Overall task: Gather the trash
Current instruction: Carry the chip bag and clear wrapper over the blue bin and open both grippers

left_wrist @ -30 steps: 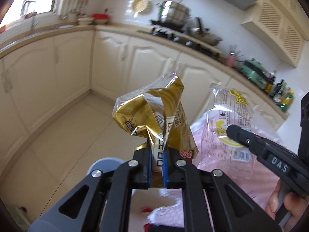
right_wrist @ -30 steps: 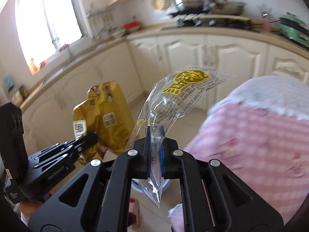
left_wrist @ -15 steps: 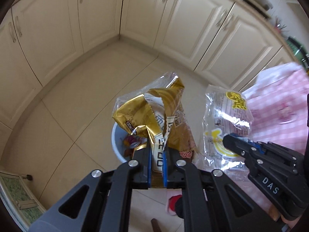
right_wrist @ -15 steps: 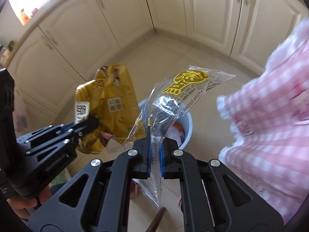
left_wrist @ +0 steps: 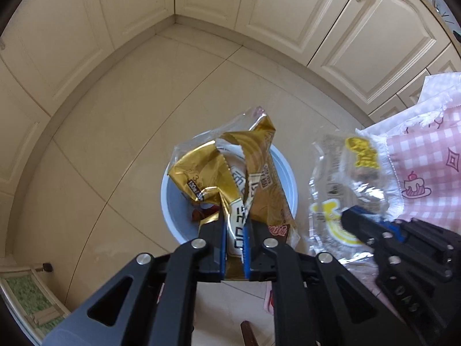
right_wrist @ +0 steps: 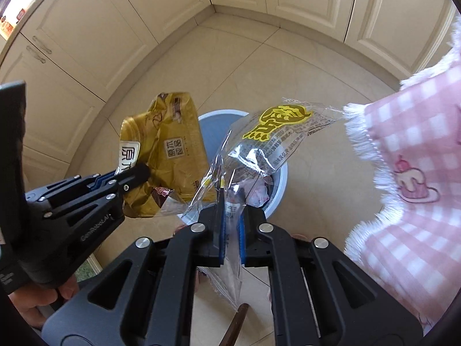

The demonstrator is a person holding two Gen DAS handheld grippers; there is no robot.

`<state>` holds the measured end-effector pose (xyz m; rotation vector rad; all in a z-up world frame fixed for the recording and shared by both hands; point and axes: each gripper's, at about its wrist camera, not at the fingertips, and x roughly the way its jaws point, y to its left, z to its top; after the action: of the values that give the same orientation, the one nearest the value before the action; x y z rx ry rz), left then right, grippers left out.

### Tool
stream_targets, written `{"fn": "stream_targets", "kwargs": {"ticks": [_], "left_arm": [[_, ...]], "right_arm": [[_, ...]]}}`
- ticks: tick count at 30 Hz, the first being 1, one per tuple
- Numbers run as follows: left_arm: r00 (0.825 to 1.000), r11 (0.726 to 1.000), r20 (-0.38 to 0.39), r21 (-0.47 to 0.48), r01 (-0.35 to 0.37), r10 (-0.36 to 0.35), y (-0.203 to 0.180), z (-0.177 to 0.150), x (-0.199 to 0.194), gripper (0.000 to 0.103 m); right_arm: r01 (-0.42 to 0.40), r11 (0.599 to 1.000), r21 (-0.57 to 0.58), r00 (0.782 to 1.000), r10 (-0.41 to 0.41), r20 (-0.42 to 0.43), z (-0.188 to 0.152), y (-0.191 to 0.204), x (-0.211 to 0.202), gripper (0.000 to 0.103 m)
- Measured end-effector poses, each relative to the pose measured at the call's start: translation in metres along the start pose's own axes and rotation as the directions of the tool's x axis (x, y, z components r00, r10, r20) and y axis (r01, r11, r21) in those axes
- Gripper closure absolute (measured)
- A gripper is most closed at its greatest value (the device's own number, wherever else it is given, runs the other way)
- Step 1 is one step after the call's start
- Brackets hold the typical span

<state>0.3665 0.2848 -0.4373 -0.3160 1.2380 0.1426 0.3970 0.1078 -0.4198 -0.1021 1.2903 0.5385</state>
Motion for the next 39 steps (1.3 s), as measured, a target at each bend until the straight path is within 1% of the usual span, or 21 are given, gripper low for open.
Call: {"fn": "stream_targets", "kwargs": {"ticks": [4, 6, 7, 8, 9, 10, 16, 26, 34, 39], "left_arm": [[1.0, 1.0, -0.015, -0.01, -0.017, 0.017, 0.004, -0.003, 0.006, 0.093], [1.0, 1.0, -0.013, -0.014, -0.02, 0.02, 0.006, -0.002, 0.008, 0.086], [1.0, 1.0, -0.008, -0.014, -0.019, 0.019, 0.006, -0.002, 0.009, 0.084], [1.0, 1.0, -0.003, -0.014, -0.024, 0.024, 0.007, -0.001, 0.008, 0.075], [0.999, 0.999, 0.0, -0.015, -0.033, 0.033, 0.007, -0.002, 0.009, 0.064], [0.999, 0.999, 0.004, -0.015, -0.044, 0.044, 0.008, -0.002, 0.008, 0.061], [0.999, 0.999, 0.005, -0.023, -0.049, 0.049, 0.014, -0.003, 0.006, 0.058], [0.999, 0.998, -0.014, -0.04, -0.053, 0.053, 0.024, -0.001, 0.008, 0.058], [0.999, 0.995, -0.005, -0.079, -0.053, 0.053, 0.03, -0.001, 0.005, 0.057], [0.999, 0.994, 0.001, -0.103, -0.047, 0.048, 0.034, -0.001, 0.002, 0.057]], "right_arm": [[0.007, 1.0, 0.003, 1.0, -0.007, -0.002, 0.006, 0.002, 0.012, 0.096], [0.013, 1.0, 0.0, 1.0, -0.013, 0.006, 0.007, 0.003, 0.012, 0.096], [0.013, 1.0, 0.0, 1.0, -0.013, 0.007, 0.007, 0.005, 0.011, 0.096], [0.015, 1.0, 0.0, 1.0, -0.015, 0.009, 0.007, 0.005, 0.013, 0.096], [0.016, 1.0, 0.001, 1.0, -0.016, 0.009, 0.007, 0.005, 0.013, 0.096], [0.016, 1.0, 0.002, 1.0, -0.016, 0.009, 0.006, 0.006, 0.014, 0.096], [0.026, 1.0, 0.002, 1.0, -0.026, 0.004, 0.001, 0.009, 0.015, 0.096], [0.035, 0.999, -0.006, 0.999, -0.035, -0.003, 0.01, 0.014, 0.023, 0.096], [0.037, 0.999, -0.018, 0.999, -0.037, 0.001, 0.014, 0.018, 0.028, 0.093], [0.038, 0.999, -0.025, 0.999, -0.038, 0.02, 0.021, 0.024, 0.027, 0.092]]}}
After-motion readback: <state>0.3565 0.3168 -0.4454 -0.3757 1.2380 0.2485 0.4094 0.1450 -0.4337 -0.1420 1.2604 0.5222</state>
